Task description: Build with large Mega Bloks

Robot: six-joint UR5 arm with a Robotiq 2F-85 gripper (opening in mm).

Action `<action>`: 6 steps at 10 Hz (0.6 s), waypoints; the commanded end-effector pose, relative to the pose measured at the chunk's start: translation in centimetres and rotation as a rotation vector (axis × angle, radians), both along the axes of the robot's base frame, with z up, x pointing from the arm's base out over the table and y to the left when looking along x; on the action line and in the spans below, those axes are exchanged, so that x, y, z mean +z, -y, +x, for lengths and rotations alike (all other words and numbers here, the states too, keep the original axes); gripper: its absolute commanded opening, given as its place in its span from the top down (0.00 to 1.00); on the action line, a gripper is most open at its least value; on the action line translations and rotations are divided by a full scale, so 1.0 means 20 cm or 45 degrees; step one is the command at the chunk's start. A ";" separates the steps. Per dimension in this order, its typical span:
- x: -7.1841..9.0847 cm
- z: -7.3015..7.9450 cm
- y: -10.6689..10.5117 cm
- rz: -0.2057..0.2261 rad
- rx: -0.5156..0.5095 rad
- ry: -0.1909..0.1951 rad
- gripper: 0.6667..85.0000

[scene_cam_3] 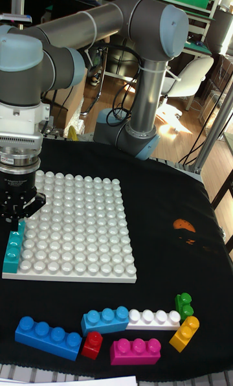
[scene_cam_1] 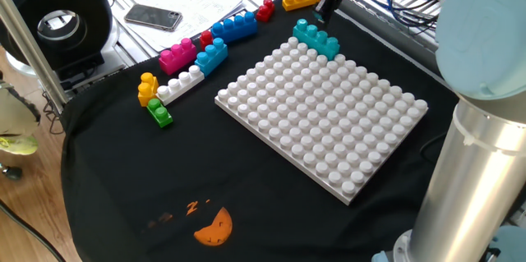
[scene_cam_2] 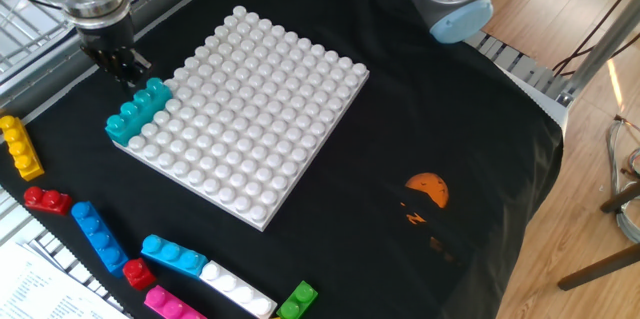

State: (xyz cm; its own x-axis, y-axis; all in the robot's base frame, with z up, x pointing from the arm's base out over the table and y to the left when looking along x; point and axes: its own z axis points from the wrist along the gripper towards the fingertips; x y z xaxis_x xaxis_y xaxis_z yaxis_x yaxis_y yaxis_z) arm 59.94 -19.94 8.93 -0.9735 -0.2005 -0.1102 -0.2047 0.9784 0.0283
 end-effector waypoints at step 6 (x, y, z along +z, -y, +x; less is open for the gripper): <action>-0.09 0.06 -0.03 0.012 -0.023 0.036 0.99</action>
